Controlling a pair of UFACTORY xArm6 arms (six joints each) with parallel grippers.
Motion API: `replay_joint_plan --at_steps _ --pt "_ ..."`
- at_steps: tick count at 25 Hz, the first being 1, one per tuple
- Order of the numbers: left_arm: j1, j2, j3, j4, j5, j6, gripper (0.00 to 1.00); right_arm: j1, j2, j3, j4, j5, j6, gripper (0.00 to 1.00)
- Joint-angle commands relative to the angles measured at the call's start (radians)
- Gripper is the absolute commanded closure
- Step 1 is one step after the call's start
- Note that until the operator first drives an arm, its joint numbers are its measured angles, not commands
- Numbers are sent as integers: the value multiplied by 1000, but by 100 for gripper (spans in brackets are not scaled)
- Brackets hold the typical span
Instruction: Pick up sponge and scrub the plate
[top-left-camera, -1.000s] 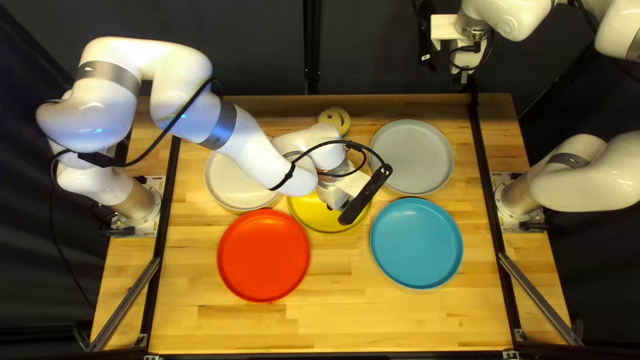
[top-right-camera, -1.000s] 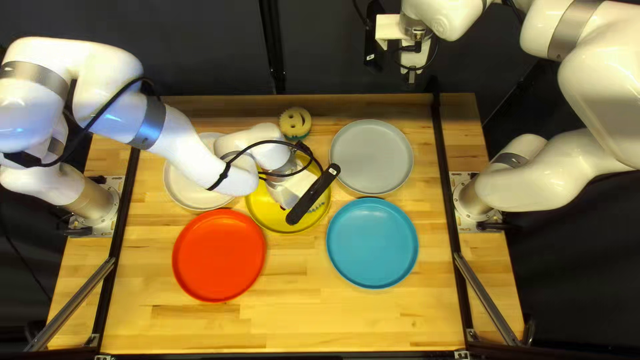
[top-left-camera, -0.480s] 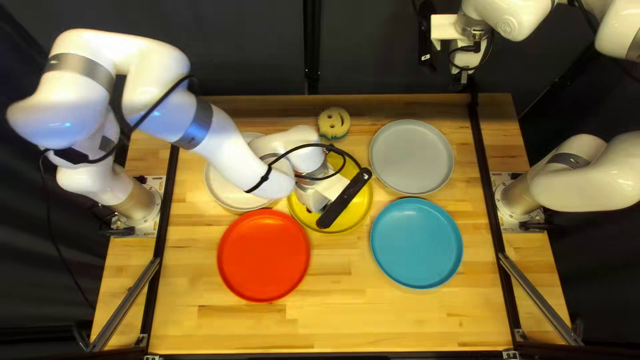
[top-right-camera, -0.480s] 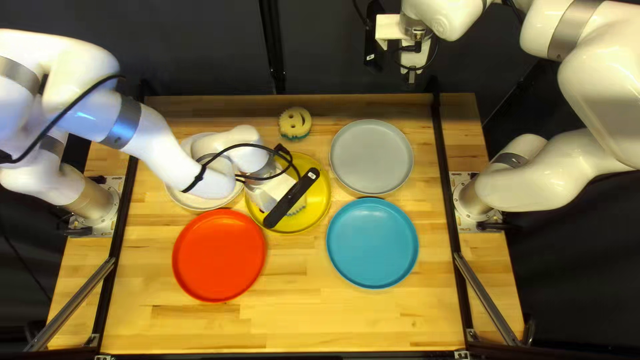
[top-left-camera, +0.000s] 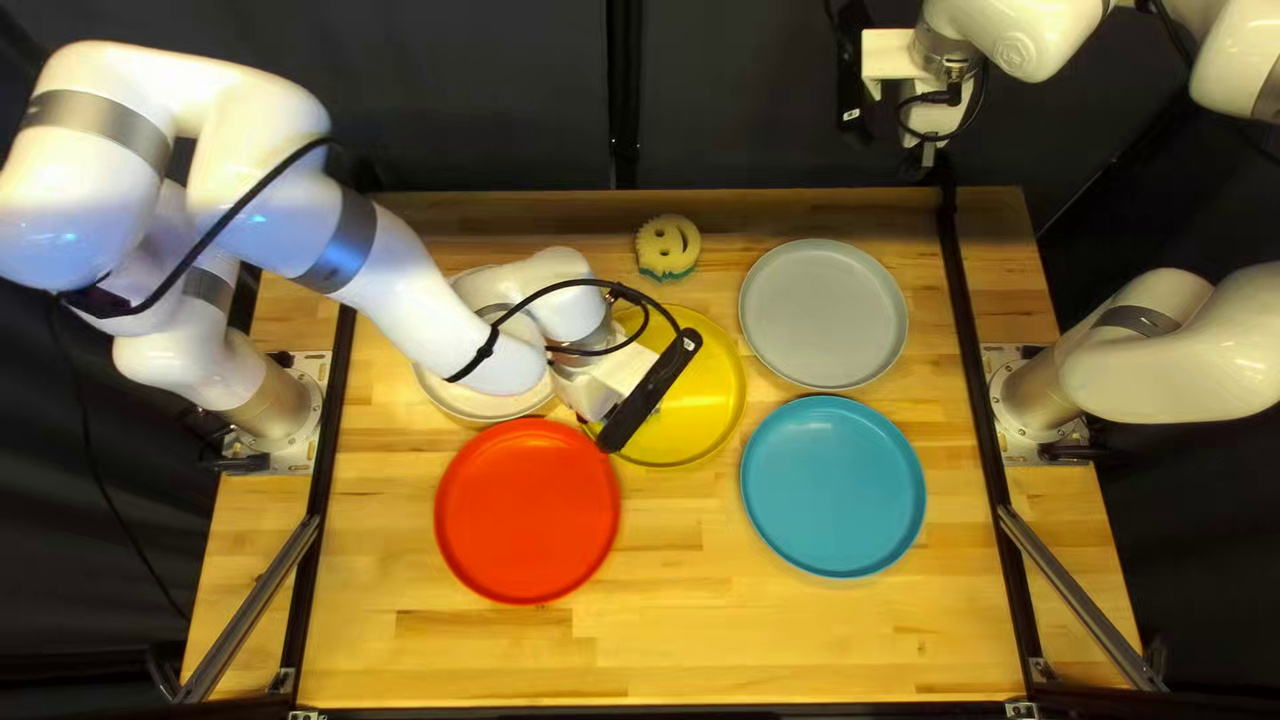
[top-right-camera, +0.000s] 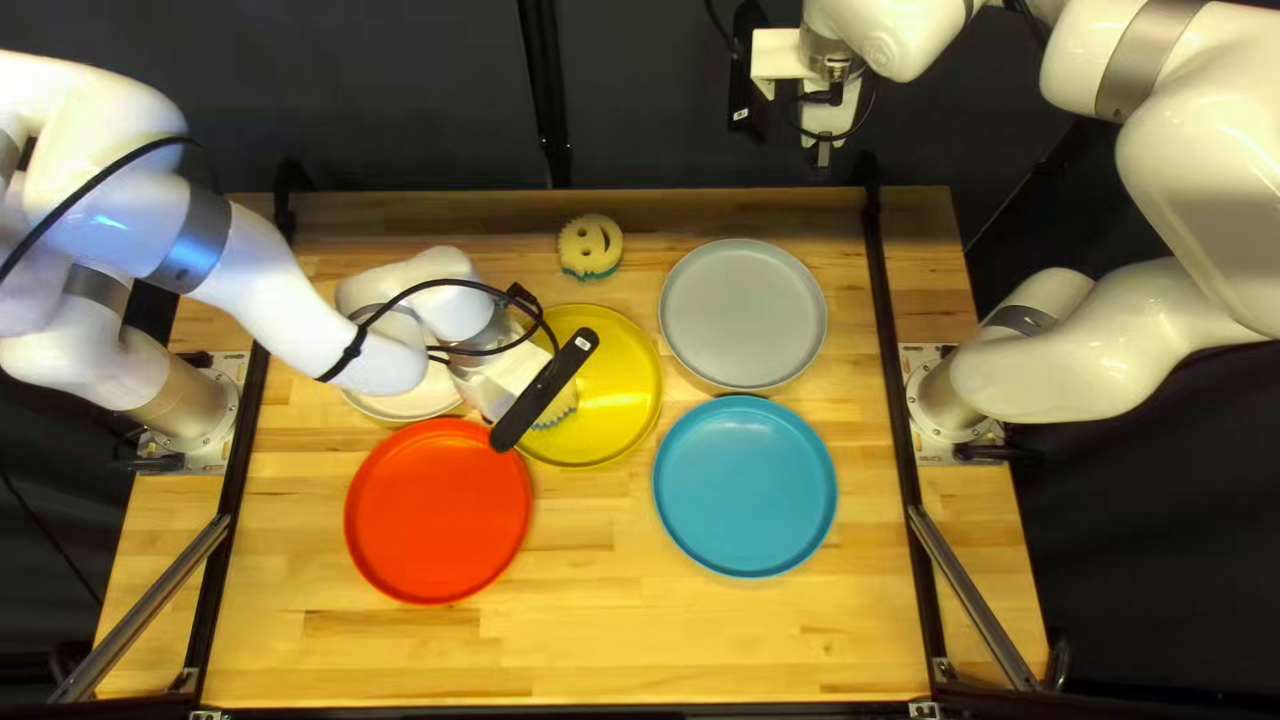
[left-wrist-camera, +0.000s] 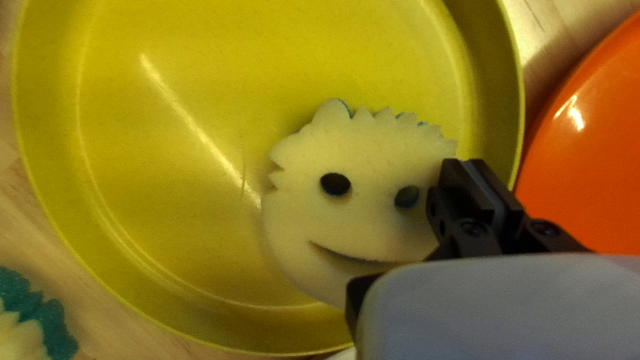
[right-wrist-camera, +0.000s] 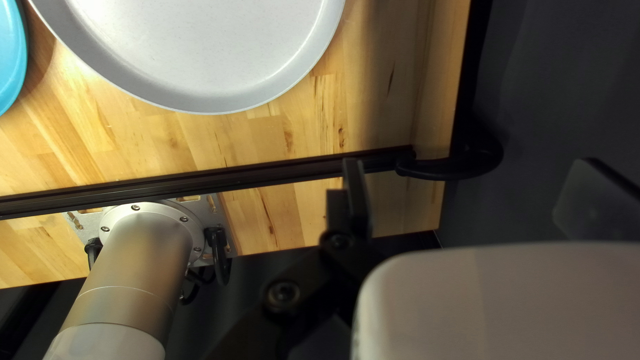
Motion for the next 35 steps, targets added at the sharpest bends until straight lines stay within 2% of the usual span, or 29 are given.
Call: replay_joint_plan --at_steps 1,3,6,9,12,17,23,26,35 --pt "25 108 -146 5 32 24 100 0 0 0 0 0 0 0" --pt "33 141 -191 4 45 37 100 0 0 0 0 0 0 0" --pt "42 154 -199 -12 48 68 100 0 0 0 0 0 0 0" --pt "47 128 -147 -40 34 101 100 0 0 0 0 0 0 0" --pt "44 63 -52 -67 14 119 100 0 0 0 0 0 0 0" --pt "43 -40 73 -65 2 100 100 0 0 0 0 0 0 0" --pt "60 -115 169 -68 0 95 100 0 0 0 0 0 0 0" --pt "69 -102 153 -67 7 95 100 0 0 0 0 0 0 0" --pt "117 53 -72 -22 74 94 100 0 0 0 0 0 0 0"
